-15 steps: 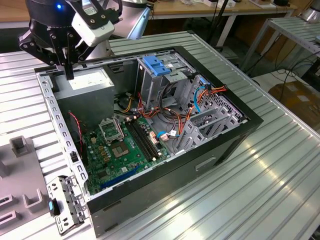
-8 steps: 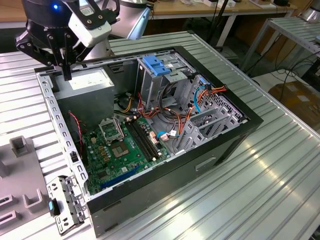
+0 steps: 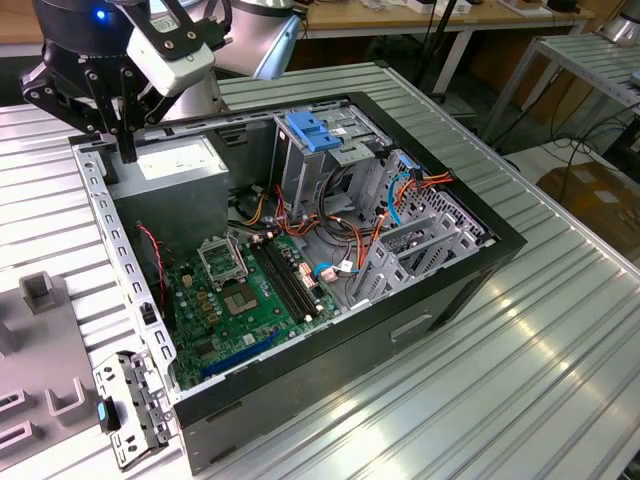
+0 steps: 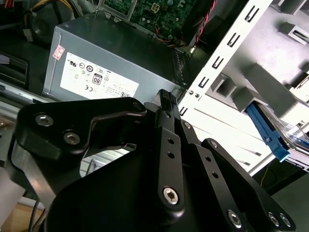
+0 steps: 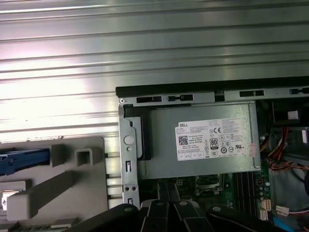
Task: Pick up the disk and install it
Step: 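Reach for the disk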
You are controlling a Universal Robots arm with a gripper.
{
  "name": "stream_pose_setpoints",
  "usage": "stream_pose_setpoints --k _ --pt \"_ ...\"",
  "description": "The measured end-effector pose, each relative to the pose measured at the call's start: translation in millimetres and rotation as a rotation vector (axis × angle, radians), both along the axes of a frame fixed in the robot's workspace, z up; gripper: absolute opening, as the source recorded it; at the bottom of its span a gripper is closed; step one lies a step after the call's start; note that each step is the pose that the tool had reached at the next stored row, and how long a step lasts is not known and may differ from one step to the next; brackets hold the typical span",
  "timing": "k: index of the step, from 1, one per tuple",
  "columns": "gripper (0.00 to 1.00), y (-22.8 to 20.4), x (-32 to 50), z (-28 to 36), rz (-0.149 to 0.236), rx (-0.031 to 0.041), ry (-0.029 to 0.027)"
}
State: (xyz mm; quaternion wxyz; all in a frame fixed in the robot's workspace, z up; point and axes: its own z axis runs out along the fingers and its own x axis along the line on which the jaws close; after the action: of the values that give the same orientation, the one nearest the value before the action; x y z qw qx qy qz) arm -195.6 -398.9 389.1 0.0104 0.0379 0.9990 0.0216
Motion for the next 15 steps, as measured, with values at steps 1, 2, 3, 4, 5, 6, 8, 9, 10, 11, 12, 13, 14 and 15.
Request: stream_pose_setpoints --k 1,2,3,4,5,6,8,9,10,11,12,13,14,15 --pt "0.11 0.0 -0.5 0.0 0.000 -0.0001 0.0003" --pt "0.11 0.0 -1.1 -0.1 0.000 0.0000 0.0006" --pt "0.11 0.0 -1.9 -0.2 0.000 -0.0001 0.0010" --pt "0.11 0.0 -2.5 -0.3 0.000 0.0000 0.0011" --pt "0.11 0.0 -3.3 -0.4 0.000 0.0000 0.0015" --pt "0.11 0.0 -3.9 -0.4 0.000 0.0000 0.0019" --pt "0.11 0.0 -5.9 -0.6 0.000 -0.0001 0.0032" --pt "0.11 0.0 -6.7 -0.7 0.000 0.0000 0.0036" --pt "0.11 0.0 -7.3 -0.7 0.000 -0.0001 0.0039" --pt "0.11 0.0 -8.3 -0.8 0.000 0.0000 0.0043" --pt "0.11 0.0 -9.4 -0.9 0.000 -0.0001 0.0049" --pt "0.11 0.0 -10.2 -1.0 0.000 0.0000 0.0052" --pt "0.11 0.0 -10.7 -1.1 0.000 0.0000 0.0055" --pt "0.11 0.0 -11.5 -1.1 0.000 -0.0001 0.0063"
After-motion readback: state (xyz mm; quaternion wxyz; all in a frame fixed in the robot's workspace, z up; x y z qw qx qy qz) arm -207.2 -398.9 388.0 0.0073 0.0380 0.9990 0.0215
